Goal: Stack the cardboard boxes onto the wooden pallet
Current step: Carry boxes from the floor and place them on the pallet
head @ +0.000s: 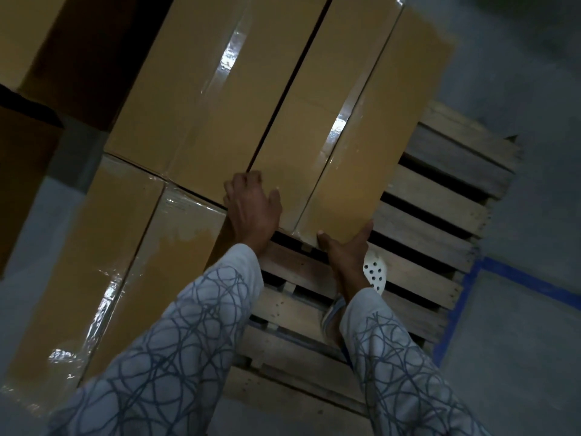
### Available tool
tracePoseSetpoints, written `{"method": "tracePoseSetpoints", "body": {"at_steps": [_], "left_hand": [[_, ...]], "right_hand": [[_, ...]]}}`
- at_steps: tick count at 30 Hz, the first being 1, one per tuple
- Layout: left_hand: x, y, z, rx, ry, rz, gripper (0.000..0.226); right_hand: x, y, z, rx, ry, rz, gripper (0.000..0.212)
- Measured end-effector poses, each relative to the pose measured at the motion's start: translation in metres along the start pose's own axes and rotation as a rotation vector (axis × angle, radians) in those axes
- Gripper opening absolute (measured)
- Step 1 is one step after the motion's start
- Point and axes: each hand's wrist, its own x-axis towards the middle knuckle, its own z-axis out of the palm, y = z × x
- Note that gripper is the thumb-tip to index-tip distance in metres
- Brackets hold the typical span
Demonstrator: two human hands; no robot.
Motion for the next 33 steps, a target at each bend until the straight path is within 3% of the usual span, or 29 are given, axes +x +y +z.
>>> {"method": "tracePoseSetpoints", "body": {"at_steps": [4,16,20,24,26,33], "left_hand": [[0.050,0.011,0.001,0.094,-0.095,0.063,0.050],[0.086,0.012,0.008,0.008,-0.118,-0.008,0.044],[0.088,0.006,0.004,0.048,-0.062,0.089,0.041],[0.093,-0.008,-0.003,0.169,0.037,0.251,0.064],[0.094,-0.016,-0.001,0.178,0.023,0.307,0.064],[0.099,-0.029,0.006,0.170,0.030,0.327,0.059]], "right_hand": [[0.016,-0.023,-0.009,-0.010,0.067,-0.113,0.120],[0.045,-0.058,-0.013,0.160,0.049,-0.136,0.123],[0.045,-0.059,-0.012,0.161,0.048,-0.142,0.123],[0.044,-0.058,-0.011,0.163,0.055,-0.164,0.122],[0.044,-0.058,-0.011,0.156,0.057,-0.170,0.122],[0.045,-0.054,-0.013,0.072,0.040,-0.185,0.125]]}}
